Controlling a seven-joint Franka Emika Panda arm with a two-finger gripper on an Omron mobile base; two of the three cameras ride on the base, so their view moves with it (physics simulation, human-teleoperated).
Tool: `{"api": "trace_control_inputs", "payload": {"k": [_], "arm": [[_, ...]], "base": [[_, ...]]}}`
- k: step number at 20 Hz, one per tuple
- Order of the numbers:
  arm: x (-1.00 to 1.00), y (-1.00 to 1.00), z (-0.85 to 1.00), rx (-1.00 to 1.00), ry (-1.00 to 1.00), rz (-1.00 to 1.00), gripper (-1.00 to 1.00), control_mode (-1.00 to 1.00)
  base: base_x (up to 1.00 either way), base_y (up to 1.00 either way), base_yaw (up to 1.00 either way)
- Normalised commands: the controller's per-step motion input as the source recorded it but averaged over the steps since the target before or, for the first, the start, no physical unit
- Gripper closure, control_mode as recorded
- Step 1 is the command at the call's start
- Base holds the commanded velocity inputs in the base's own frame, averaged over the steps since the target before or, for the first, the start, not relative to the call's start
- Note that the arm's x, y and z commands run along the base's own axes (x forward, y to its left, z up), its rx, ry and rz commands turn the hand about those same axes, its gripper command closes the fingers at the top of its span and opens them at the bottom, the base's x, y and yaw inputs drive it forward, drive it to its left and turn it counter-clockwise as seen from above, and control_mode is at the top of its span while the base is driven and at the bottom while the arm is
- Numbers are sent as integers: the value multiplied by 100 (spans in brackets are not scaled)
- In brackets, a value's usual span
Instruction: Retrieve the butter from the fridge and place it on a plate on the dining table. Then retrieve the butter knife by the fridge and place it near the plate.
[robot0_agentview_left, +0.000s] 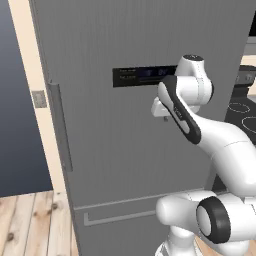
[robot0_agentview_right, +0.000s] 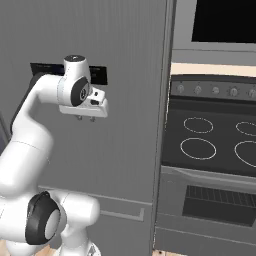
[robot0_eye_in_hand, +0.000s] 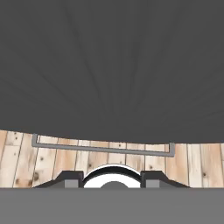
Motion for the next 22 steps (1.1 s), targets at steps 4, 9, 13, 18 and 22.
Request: {"api": "trace_control_inputs", "payload": {"k": [4,9,13,18,22], "arm": [[0,0,0,0,0,0,-100,100],[0,0,0,0,0,0,-100,100],[0,0,0,0,0,0,-100,100],[0,0,0,0,0,0,-100,100],[0,0,0,0,0,0,-100,100]], "base": [[0,0,0],[-6,0,0],[-31,34,-1],[-11,90,-18],[-76,46,-32]]}}
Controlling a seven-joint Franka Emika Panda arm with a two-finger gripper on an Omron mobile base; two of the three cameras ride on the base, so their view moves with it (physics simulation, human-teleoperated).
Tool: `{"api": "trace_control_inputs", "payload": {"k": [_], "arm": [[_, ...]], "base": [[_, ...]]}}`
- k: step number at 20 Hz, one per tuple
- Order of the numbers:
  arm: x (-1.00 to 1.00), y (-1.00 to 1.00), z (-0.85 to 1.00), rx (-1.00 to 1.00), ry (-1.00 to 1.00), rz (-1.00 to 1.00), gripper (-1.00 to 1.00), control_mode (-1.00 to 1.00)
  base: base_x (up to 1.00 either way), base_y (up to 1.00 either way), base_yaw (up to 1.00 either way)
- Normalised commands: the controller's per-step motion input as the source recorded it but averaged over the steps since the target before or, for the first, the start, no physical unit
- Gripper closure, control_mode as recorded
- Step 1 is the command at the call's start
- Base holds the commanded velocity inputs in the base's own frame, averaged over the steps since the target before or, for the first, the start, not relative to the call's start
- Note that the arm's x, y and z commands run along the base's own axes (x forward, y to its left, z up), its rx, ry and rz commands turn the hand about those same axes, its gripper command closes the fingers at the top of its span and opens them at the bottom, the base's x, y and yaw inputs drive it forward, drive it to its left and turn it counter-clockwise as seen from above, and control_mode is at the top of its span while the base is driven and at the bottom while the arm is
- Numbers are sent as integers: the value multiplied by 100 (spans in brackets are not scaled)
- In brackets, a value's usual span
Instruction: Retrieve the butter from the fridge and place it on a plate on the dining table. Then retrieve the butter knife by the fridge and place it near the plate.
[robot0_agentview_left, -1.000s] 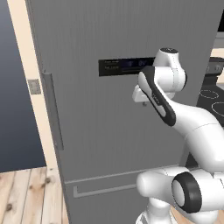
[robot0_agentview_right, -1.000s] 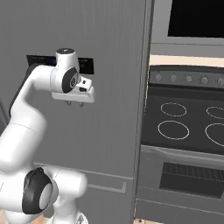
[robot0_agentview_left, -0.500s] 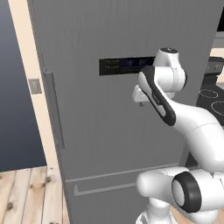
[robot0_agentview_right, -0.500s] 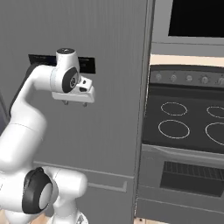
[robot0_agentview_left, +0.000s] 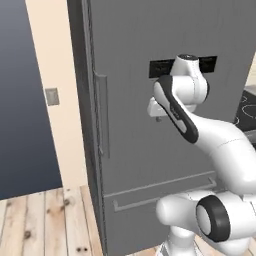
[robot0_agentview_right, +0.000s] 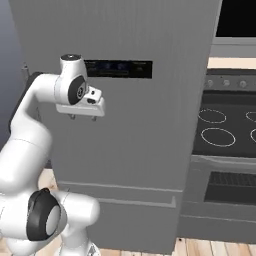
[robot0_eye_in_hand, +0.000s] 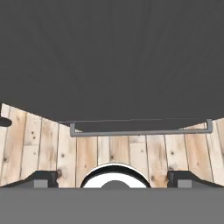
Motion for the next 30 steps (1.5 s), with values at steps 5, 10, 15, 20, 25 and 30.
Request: {"api": "trace_control_inputs", "payload": {"k": [5,10,15,20,25,30], "arm": [[0,0,0,0,0,0,-100,100],[0,0,0,0,0,0,-100,100],[0,0,0,0,0,0,-100,100],[0,0,0,0,0,0,-100,100],[0,0,0,0,0,0,-100,100],[0,0,0,0,0,0,-100,100]], "base": [[-82,30,-36],[-34,52,-40],[-24,50,-39],[-20,55,-34],[0,67,-18],[0,68,-17]]}}
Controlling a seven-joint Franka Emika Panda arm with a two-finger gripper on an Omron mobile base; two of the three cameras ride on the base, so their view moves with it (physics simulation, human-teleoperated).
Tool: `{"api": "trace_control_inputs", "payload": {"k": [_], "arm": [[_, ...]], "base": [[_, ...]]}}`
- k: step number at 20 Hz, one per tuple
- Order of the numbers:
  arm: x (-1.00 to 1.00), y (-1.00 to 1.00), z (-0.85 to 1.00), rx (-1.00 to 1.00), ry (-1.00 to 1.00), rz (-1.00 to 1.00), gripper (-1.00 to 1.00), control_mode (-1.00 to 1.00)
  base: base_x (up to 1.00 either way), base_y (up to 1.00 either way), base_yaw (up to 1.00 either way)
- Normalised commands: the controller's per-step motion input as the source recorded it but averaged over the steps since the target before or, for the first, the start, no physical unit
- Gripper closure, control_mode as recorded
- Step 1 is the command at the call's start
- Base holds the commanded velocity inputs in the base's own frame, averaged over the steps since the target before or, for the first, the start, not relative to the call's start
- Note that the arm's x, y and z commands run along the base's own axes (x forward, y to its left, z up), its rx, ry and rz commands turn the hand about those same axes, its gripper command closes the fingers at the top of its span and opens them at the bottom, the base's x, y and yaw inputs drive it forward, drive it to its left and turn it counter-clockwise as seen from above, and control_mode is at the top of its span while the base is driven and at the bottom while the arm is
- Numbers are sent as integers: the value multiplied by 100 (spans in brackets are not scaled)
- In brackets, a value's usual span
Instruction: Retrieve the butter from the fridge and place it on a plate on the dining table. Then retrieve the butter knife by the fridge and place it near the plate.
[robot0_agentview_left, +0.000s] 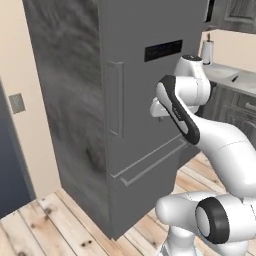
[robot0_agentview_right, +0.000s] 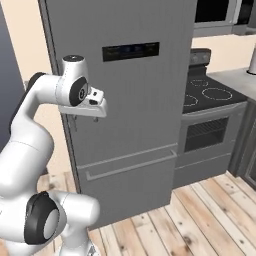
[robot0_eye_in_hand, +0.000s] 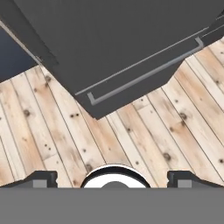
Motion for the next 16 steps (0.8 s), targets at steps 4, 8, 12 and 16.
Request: {"api": "trace_control_inputs", "payload": {"k": [4,8,12,16], "arm": [[0,0,0,0,0,0,-100,100],[0,0,0,0,0,0,-100,100],[0,0,0,0,0,0,-100,100],[0,0,0,0,0,0,-100,100]], "base": [[-1,67,-14],[0,49,-7],[20,0,0],[46,5,0]]}}
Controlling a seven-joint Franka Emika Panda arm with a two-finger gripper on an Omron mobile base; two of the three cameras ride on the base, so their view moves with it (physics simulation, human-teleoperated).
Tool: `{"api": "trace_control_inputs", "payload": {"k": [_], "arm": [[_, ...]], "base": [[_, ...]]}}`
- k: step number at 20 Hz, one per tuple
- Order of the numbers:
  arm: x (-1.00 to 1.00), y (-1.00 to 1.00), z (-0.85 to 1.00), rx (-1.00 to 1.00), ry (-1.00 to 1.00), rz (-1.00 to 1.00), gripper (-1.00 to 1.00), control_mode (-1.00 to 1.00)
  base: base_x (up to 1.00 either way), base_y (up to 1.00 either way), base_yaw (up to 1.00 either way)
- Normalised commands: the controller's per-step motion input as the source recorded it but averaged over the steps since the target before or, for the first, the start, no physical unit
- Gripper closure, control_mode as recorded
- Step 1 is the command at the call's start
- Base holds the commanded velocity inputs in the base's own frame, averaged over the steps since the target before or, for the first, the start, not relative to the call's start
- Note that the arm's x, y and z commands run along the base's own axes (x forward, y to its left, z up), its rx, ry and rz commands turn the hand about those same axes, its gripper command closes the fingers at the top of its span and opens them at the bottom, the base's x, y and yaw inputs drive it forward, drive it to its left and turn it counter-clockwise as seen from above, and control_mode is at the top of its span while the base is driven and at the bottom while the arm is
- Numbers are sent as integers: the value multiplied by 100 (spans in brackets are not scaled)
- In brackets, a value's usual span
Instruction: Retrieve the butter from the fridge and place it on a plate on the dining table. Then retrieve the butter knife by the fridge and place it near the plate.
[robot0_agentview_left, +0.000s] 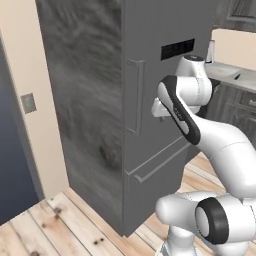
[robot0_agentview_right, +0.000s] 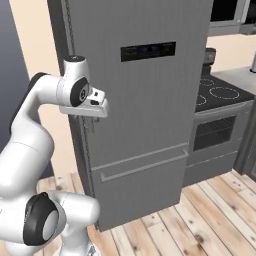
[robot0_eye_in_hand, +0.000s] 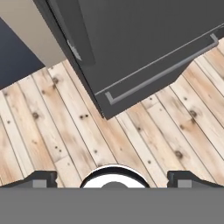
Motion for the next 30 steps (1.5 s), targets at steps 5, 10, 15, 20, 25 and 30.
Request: {"api": "trace_control_inputs", "payload": {"k": [5,10,15,20,25,30], "arm": [[0,0,0,0,0,0,-100,100],[13,0,-5,0,-1,0,-100,-100],[42,-2,-15,3,-14,6,-100,-100],[27,-7,1,0,-28,16,-100,-100],[43,0,0,0,-35,16,-100,-100],[35,19,0,0,-5,7,-100,-100]], "base": [[44,20,-1],[21,7,0],[0,0,0],[0,0,0],[0,0,0],[0,0,0]]}}
